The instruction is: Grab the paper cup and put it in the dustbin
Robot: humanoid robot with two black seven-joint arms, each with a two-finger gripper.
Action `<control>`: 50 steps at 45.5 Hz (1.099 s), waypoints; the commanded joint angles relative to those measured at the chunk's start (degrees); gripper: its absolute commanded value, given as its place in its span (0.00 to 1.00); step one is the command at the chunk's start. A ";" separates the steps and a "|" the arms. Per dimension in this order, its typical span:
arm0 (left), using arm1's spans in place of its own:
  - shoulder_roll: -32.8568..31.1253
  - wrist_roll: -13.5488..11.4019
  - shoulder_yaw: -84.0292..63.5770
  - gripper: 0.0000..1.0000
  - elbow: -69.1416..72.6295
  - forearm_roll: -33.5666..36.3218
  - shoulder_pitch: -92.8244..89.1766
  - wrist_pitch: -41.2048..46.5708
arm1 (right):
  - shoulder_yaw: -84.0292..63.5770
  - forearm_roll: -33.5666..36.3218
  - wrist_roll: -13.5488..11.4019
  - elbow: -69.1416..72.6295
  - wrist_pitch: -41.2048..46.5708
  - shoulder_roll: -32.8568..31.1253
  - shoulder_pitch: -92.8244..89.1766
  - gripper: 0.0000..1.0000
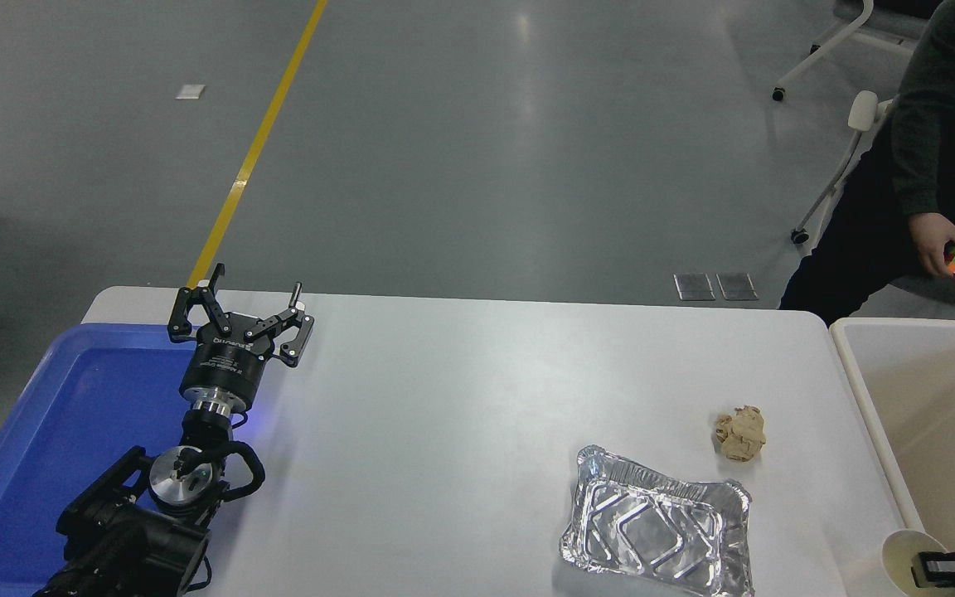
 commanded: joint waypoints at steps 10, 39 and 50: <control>0.00 0.00 0.00 0.99 0.07 0.00 0.00 0.00 | 1.65 0.59 0.49 9.03 0.96 -7.57 3.61 0.00; 0.00 0.00 0.08 0.99 -0.02 0.09 0.00 0.00 | 2.36 -0.11 -4.43 14.14 36.47 -22.70 46.50 0.00; 0.00 0.00 0.17 0.99 -0.02 0.18 0.00 0.00 | 2.36 -0.28 -8.12 13.52 36.47 -21.38 59.51 0.00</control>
